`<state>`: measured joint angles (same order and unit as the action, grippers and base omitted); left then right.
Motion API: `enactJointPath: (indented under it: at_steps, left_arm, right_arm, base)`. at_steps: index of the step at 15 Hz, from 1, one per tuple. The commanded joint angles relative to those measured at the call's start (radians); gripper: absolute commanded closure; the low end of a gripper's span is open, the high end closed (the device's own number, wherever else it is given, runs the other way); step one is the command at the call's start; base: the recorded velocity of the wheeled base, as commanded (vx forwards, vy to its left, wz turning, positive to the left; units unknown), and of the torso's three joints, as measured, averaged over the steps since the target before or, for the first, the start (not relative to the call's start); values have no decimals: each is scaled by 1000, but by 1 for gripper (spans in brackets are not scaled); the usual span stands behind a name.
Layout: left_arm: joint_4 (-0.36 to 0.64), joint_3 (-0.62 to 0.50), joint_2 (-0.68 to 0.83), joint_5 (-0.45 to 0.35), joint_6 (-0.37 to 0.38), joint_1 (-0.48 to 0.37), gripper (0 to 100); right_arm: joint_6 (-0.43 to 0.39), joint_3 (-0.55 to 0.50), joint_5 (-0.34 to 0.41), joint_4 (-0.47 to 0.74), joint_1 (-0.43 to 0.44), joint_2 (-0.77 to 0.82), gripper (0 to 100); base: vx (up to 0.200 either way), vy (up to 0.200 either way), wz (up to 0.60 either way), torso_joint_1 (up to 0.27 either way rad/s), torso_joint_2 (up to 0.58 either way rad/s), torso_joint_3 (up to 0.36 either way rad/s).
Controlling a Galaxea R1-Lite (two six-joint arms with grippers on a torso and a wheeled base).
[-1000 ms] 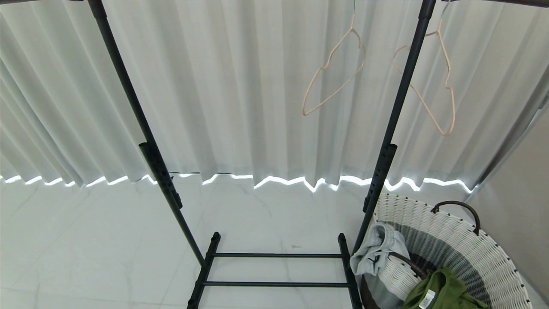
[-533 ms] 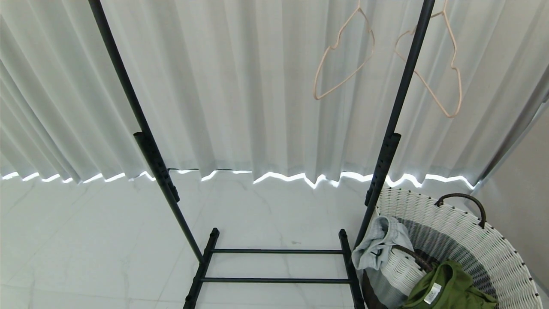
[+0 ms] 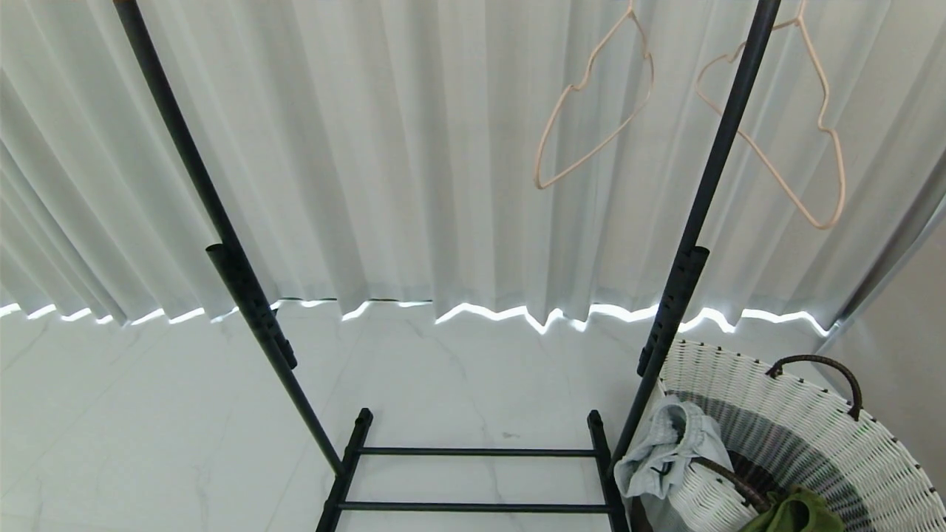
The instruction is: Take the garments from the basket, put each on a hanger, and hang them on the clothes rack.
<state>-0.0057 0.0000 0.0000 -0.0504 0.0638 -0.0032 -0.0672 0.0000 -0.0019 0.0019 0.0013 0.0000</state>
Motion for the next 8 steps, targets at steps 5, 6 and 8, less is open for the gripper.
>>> enactJointPath:
  at_steps: [5,6,8]
  left_arm:
    - [0,0,0,9,-33,0,0]
    - [0,0,0,9,-33,0,0]
    - [0,0,0,9,-33,0,0]
  right_arm:
    - [18,-207,82,26,42,129,0]
    - [29,-305,80,50,77,227,0]
    - [-6,-417,79,112,106,456,0]
  base:
    - [0,0,0,0,0,0]
    - [0,0,0,0,0,0]
    - [0,0,0,0,0,0]
